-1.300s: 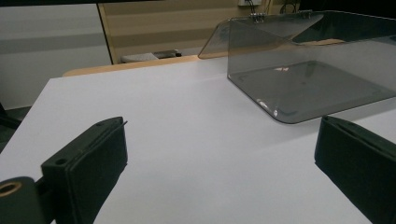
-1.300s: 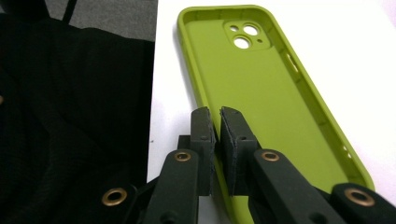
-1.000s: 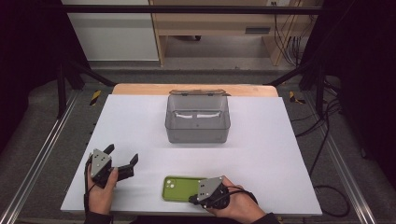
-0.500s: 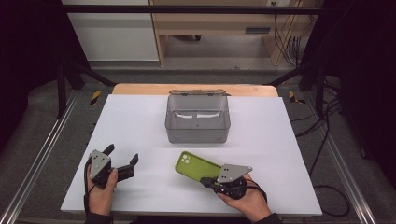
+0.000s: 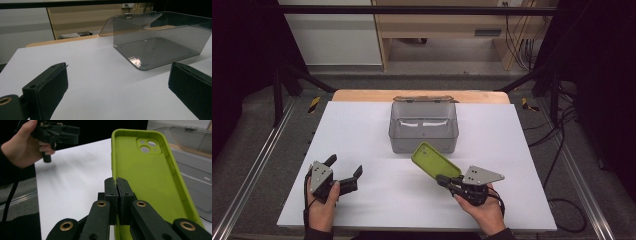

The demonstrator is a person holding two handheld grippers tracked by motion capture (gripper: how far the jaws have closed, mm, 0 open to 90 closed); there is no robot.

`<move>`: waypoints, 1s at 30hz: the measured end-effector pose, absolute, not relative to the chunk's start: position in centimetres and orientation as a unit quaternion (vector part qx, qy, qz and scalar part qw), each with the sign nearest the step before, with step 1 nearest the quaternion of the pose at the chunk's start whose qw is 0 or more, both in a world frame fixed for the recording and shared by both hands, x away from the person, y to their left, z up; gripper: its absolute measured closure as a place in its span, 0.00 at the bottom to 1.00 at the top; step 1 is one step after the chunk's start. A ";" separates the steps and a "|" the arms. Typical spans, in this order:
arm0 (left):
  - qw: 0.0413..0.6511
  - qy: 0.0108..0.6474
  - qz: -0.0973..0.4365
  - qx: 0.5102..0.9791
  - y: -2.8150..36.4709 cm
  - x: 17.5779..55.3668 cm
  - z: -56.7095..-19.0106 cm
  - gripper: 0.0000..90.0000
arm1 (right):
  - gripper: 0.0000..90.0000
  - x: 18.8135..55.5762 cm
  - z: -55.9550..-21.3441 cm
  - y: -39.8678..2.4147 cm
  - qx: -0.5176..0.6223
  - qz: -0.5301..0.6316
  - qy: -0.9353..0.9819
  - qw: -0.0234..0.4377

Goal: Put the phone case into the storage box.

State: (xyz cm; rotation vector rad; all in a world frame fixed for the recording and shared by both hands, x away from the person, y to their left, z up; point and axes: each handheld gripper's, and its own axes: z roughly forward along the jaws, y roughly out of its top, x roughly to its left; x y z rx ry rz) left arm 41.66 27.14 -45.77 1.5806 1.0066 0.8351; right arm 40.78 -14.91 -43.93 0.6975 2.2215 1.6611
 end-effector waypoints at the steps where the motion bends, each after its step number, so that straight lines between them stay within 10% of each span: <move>1: 0.519 0.418 0.349 0.659 27.1 41.6 -45.8 0.03 | 0.98 40.8 -43.9 -15.0 0.244 0.578 0.766 0.140; 30: 0.560 0.390 0.319 0.657 23.1 40.7 -45.6 0.03 | 0.98 41.1 -43.7 -13.4 0.272 0.625 0.722 0.121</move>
